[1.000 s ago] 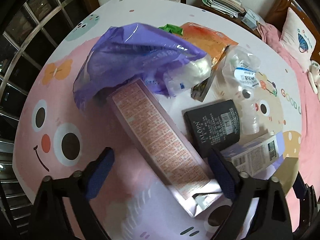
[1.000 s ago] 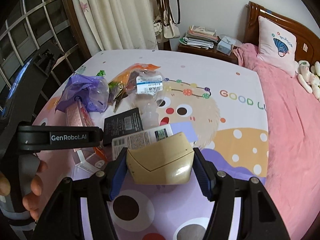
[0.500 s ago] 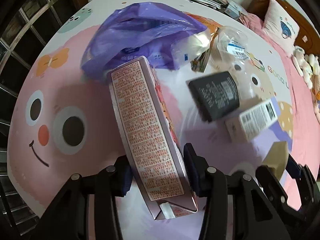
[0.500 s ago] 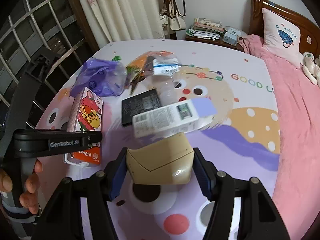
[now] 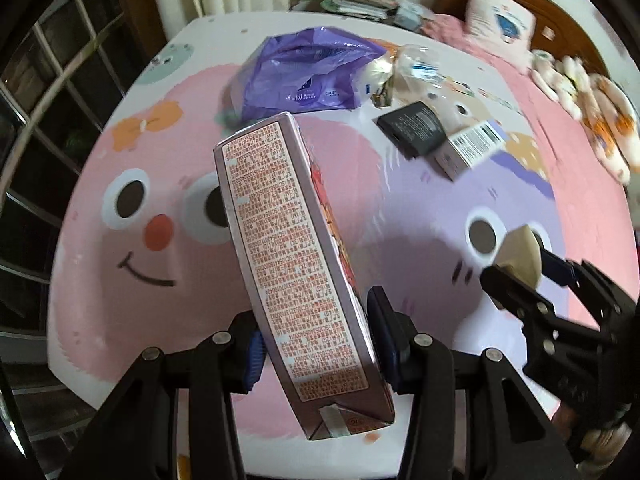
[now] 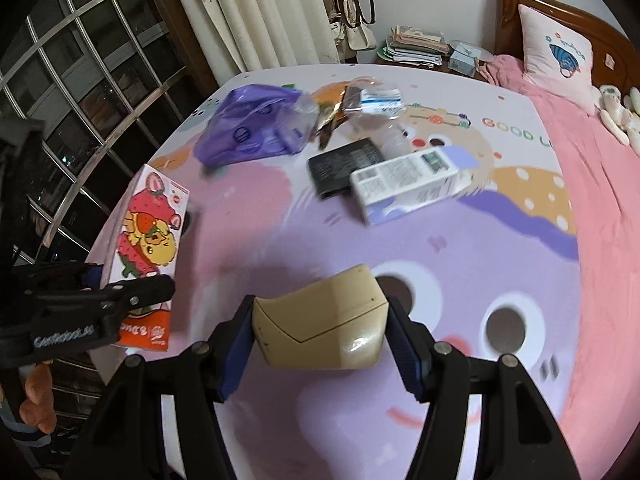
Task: Collect trash
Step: 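Carry the pink box and tan paper over the bin and open both tools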
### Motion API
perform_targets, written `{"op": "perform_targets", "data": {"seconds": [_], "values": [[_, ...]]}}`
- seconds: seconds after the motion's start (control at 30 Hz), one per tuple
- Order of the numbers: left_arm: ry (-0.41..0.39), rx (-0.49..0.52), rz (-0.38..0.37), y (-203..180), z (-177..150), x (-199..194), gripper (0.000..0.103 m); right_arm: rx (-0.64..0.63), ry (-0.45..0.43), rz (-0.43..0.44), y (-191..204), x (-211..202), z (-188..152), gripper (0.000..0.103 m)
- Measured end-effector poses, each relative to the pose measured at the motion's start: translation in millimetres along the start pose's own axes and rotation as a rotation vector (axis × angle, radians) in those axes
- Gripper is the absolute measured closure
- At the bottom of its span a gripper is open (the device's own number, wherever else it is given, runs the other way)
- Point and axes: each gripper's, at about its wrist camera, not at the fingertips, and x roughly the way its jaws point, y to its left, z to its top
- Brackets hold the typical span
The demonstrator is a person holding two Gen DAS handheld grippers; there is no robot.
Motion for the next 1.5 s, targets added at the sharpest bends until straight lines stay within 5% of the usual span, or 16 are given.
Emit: {"op": "perform_targets", "data": {"seconds": [0.53, 0.9, 1.1, 1.5], "values": [[-0.105, 0.317, -0.096, 55.0, -105.4, -71.8, 0.058, 0.220, -0.045, -0.050, 108.3, -42.2, -114.9, 0.041], [-0.010, 0.488, -0.148, 62.3, -198.3, -55.9, 0.058, 0.326, 0.046, -0.064, 143.8, -31.8, -209.3, 0.041], [0.040, 0.566, -0.158, 50.1, -245.0, -23.0, 0.062, 0.386, 0.130, -0.089, 133.9, 3.3, -257.5, 0.041], [0.158, 0.628, -0.139, 28.5, -300.4, 119.0, 0.063, 0.513, 0.210, -0.097, 74.1, 126.1, -336.2, 0.041]]}}
